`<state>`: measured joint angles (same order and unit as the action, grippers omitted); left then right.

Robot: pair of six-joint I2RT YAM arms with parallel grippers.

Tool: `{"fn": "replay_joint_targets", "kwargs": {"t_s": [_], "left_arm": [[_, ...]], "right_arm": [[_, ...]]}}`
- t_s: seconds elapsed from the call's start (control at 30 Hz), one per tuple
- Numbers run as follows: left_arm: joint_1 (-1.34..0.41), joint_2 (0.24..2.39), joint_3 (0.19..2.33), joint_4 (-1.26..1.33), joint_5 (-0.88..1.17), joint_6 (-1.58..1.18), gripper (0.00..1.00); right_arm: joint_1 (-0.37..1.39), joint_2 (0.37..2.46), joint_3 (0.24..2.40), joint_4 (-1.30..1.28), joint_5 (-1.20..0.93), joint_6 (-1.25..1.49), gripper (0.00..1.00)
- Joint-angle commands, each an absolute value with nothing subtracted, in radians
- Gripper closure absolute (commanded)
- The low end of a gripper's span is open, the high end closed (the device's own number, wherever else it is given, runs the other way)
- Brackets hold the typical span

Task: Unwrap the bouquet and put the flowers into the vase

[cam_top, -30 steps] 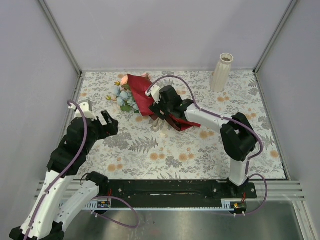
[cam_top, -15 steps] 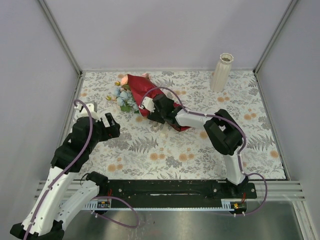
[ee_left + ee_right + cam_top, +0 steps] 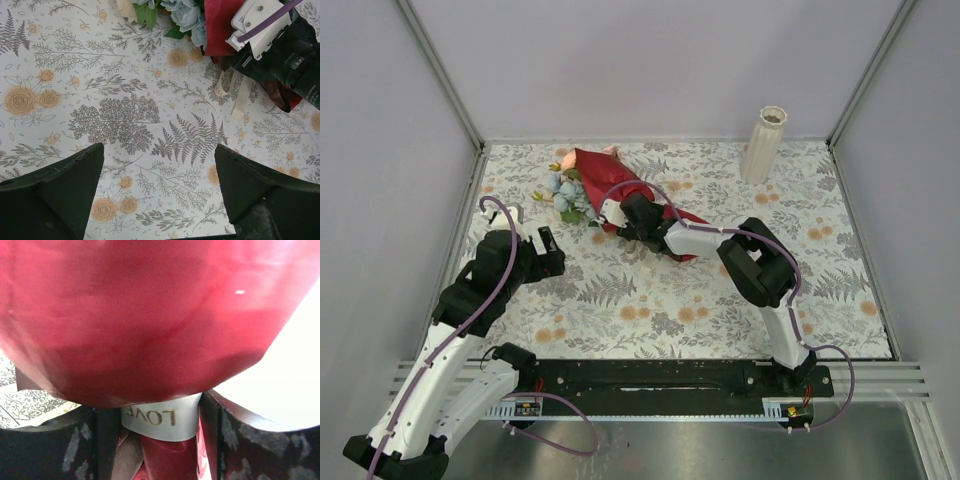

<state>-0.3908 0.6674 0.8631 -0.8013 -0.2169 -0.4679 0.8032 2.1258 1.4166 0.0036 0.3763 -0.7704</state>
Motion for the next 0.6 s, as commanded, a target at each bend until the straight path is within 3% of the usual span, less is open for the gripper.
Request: {"fn": "replay_joint_targets", "kwargs": {"t_s": [0.0,0.33,0.57], "left_arm": [[-0.385,0.661,0.880,-0.750,-0.216,-0.446,0.04],[-0.387,0.704,0.896,-0.695,-0.132,-0.474,0.05],[-0.387,0.726,0.920,-0.712,-0.106,-0.463,0.05]], "right_arm": [[0.807,2.108,1.474,0.018,0.370,-0.704,0.40],[0.808,1.945,1.399,-0.043,0.129,-0.295,0.84],[0.782,1.796,1.293,0.064,-0.251,0.127,0.86]]}}
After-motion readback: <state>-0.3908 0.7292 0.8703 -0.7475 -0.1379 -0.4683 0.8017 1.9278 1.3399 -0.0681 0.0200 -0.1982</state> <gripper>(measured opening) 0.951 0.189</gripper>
